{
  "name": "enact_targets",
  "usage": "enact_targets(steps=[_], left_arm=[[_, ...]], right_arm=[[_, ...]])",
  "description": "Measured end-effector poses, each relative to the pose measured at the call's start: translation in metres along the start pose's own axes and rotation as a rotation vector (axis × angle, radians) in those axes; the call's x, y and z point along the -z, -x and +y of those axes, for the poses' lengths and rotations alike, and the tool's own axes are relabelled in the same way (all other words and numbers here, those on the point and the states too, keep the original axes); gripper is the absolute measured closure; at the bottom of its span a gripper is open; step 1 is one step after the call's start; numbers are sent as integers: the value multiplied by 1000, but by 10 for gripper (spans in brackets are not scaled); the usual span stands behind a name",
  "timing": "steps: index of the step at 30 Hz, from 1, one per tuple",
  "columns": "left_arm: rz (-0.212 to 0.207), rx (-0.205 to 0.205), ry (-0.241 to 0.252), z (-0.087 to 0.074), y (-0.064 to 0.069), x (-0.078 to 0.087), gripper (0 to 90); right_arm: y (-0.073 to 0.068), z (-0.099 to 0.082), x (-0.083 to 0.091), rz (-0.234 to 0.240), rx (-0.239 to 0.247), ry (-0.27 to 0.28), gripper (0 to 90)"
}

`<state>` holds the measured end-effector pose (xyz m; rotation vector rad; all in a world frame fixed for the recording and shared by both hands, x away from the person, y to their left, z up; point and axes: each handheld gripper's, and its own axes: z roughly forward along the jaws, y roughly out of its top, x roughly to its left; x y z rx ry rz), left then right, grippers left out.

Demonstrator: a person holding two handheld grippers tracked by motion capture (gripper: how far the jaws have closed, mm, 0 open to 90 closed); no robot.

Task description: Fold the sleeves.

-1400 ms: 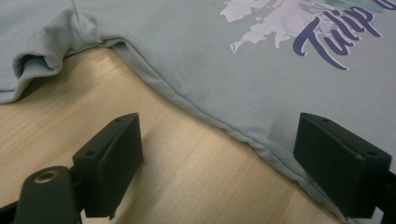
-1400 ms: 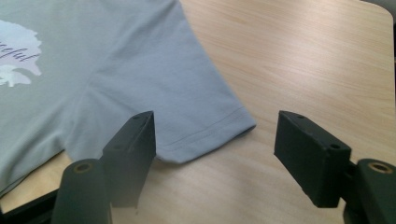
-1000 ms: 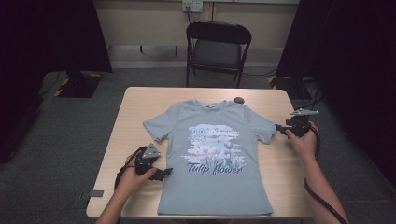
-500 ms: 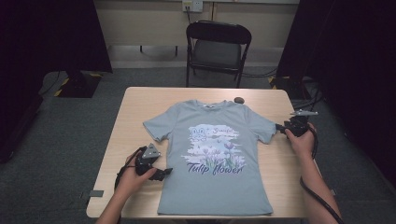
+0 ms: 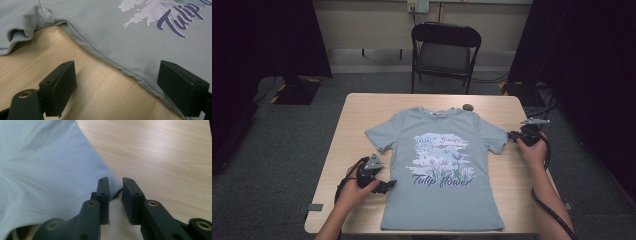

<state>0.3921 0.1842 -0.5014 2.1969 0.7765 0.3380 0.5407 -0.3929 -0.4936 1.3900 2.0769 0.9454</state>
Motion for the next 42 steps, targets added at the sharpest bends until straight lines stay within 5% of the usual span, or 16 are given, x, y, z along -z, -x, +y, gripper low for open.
enact_targets(steps=[9,20,42], left_arm=[[0,0,0,0,0,0,151],[0,0,0,0,0,0,151],[3,2,0,0,0,0,151]], right_arm=[[-1,1,-1,12,-15,6,888],[0,9,9,14,0,36,895],[-23,52,41,46,49,103,896]])
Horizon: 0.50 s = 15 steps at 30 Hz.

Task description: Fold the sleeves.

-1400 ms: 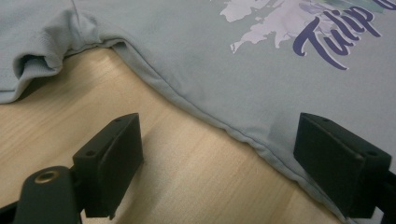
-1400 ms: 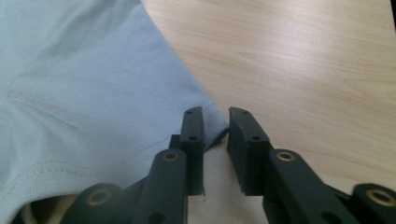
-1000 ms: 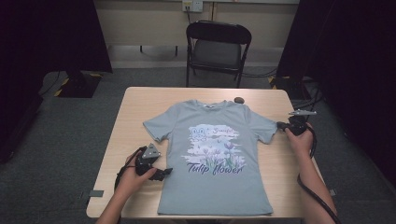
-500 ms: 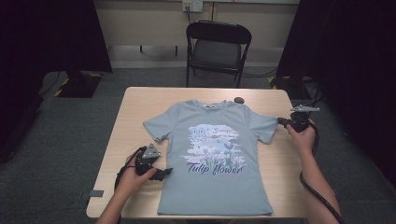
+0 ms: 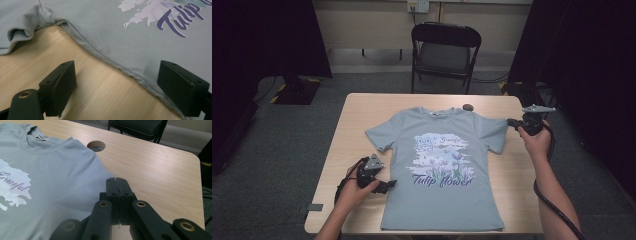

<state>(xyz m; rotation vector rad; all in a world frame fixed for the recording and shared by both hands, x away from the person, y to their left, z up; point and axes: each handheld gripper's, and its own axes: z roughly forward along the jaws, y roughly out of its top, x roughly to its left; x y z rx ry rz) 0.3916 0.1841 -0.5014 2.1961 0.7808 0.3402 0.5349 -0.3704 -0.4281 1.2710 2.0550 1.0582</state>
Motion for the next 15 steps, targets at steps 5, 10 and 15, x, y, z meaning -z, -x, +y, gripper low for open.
enact_targets(steps=[5,10,15], left_arm=[[1,0,0,0,0,0,151],[1,2,1,0,0,0,151],[2,2,1,0,0,0,151]], right_arm=[[-6,6,2,10,4,6,896],[-11,8,3,12,8,7,896],[-17,10,5,19,15,5,896]])
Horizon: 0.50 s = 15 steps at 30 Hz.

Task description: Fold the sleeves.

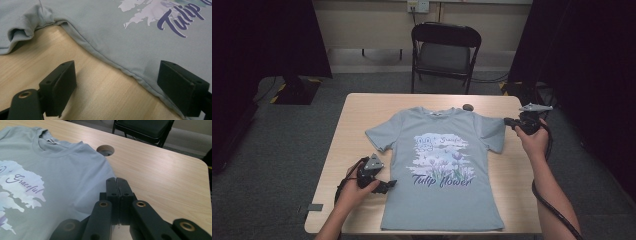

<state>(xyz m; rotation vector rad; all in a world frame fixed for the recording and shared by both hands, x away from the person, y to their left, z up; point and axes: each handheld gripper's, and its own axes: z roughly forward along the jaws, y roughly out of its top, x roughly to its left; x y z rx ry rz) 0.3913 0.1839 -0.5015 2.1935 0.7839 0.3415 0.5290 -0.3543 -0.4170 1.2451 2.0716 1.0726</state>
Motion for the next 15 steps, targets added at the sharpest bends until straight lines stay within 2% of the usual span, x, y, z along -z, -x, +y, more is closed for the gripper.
enact_targets(steps=[15], left_arm=[[1,1,0,0,0,0,151]], right_arm=[[-24,13,3,22,40,6,896]])
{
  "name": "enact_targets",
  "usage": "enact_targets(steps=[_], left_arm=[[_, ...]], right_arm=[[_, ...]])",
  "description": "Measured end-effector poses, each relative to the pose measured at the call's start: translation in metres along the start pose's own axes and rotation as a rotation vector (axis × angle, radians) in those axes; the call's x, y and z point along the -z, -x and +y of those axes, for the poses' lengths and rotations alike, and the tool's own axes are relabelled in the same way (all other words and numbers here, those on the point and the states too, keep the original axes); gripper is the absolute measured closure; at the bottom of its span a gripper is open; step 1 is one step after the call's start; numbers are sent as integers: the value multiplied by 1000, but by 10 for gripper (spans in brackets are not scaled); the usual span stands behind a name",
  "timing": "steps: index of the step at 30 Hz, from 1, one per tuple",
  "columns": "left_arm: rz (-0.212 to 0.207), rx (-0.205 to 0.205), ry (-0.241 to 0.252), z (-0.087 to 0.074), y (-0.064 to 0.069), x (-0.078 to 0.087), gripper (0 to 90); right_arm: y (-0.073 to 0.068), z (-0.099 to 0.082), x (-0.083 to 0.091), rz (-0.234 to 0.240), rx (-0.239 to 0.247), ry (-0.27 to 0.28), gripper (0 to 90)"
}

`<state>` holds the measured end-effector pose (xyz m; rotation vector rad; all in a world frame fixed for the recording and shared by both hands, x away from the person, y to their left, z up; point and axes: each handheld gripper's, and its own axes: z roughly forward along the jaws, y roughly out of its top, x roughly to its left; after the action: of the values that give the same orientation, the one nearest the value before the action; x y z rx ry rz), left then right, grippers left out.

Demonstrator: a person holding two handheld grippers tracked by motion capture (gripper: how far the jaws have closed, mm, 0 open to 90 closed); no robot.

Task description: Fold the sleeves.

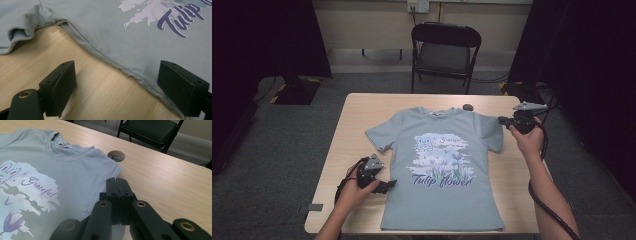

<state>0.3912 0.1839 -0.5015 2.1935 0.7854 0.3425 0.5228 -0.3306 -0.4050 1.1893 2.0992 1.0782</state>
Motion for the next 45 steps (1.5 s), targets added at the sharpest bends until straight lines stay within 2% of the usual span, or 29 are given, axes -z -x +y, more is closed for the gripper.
enact_targets(steps=[15,33,45], left_arm=[[1,0,-1,0,0,0,151],[2,1,0,0,0,0,151],[2,2,0,0,0,0,151]], right_arm=[[-18,11,-3,23,31,-6,896],[-46,20,-18,68,69,-14,896],[-60,33,-24,74,90,-18,895]])
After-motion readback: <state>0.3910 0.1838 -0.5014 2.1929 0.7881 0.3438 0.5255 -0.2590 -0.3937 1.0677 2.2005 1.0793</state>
